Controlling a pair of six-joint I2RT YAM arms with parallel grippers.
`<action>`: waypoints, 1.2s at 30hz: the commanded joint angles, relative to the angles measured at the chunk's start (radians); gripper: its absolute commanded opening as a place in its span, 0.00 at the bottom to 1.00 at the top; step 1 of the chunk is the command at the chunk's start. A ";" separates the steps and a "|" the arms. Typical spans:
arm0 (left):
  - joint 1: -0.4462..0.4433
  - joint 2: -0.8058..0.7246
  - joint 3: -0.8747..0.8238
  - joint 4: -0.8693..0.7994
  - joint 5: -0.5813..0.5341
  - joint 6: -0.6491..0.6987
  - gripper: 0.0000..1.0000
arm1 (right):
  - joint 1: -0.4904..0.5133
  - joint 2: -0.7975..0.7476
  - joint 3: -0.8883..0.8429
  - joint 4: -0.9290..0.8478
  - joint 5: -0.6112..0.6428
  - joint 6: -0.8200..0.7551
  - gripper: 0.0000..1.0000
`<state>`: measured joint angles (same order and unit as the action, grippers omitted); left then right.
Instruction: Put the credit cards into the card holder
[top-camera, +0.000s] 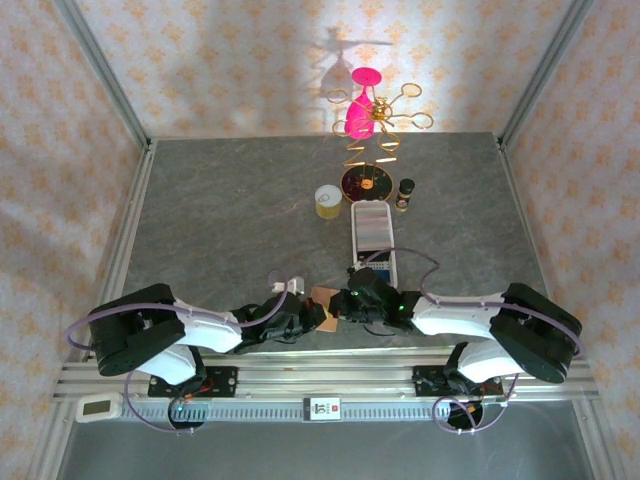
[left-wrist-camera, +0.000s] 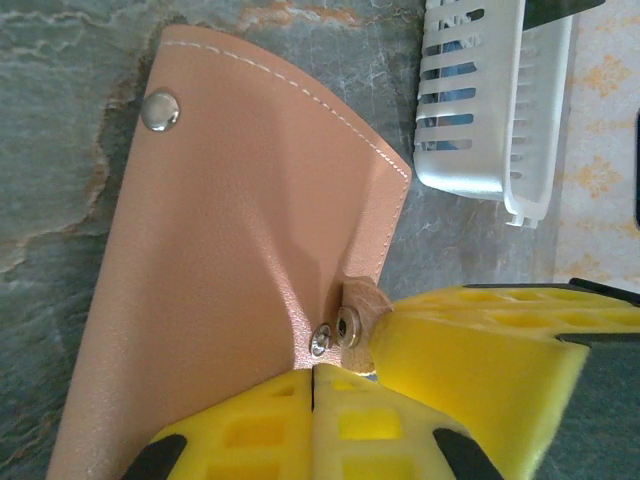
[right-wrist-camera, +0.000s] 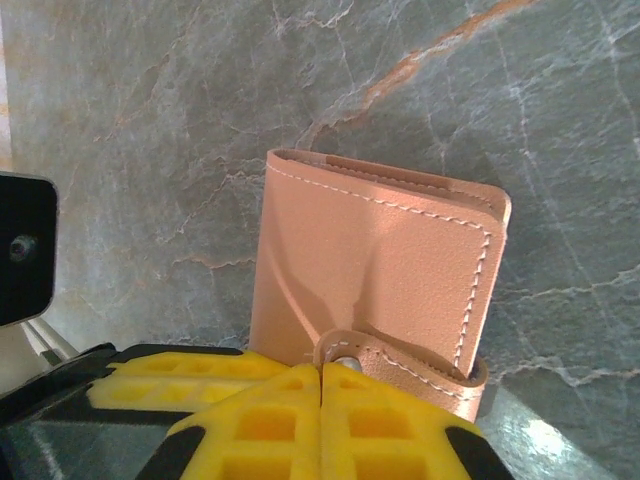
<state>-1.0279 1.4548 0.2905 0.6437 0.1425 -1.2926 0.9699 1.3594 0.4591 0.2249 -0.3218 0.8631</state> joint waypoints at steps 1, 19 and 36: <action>0.000 -0.001 -0.035 0.010 0.011 -0.020 0.00 | 0.006 0.030 0.024 -0.015 0.004 0.002 0.00; 0.019 -0.055 -0.026 -0.081 0.028 0.051 0.00 | 0.007 0.029 0.043 -0.032 0.004 0.013 0.00; 0.033 -0.076 -0.039 -0.199 -0.018 0.068 0.00 | 0.007 0.006 0.059 -0.067 -0.023 -0.010 0.00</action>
<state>-1.0054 1.3804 0.2607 0.5606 0.1642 -1.2552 0.9699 1.3796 0.4957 0.1795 -0.3321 0.8658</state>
